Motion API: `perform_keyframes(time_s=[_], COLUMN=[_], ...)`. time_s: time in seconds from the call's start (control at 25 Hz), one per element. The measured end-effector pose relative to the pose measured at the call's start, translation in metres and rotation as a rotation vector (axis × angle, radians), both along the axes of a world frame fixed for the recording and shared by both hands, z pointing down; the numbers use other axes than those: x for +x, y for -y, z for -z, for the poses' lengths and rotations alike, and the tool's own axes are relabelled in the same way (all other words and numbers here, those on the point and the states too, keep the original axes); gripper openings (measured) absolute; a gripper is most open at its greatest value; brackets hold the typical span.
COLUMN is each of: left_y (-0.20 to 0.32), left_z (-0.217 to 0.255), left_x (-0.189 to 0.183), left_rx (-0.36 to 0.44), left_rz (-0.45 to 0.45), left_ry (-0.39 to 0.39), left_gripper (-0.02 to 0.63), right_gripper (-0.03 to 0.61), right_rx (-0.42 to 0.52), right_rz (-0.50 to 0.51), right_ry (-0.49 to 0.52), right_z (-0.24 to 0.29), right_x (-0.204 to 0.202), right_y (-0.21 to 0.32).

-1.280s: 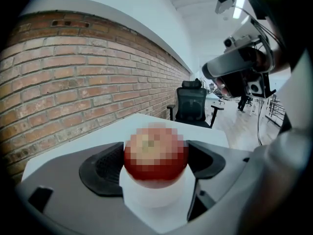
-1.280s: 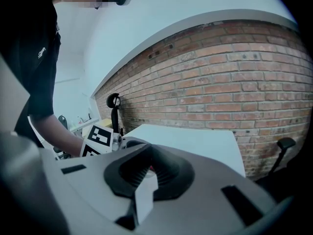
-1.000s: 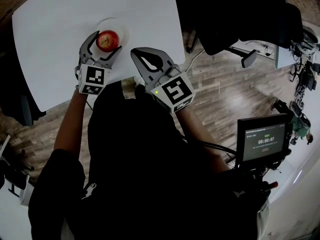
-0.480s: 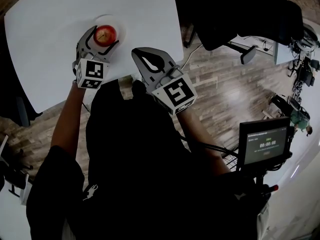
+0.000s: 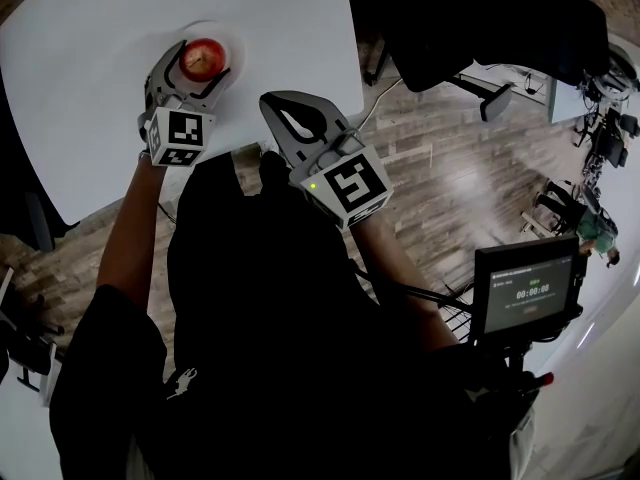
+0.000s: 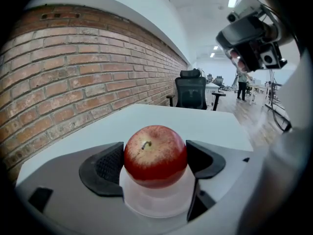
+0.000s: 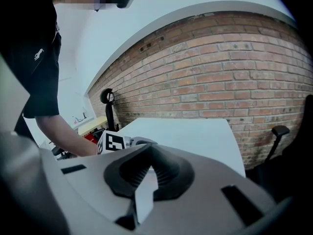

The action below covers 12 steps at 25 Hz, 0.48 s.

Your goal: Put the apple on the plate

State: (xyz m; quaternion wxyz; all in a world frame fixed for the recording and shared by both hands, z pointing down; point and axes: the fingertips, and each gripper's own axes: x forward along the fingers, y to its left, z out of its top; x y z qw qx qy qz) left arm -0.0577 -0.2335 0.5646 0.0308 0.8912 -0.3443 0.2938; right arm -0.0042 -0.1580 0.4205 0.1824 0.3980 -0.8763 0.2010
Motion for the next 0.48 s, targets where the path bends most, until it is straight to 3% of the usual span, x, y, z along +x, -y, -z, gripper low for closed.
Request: perform_keyframes(time_s=[0.48], left_y=[0.005], left_z=[-0.015], left_x=[0.009], left_rx=[0.050], left_rz=[0.029], left_ry=[0.041], left_gripper=[0.402], right_gripper=[0.003], right_rx=[-0.014], right_rz=[-0.036], right_ry=[-0.018], right_z=[-0.005], right_x=[0.015], right_y=[-0.002])
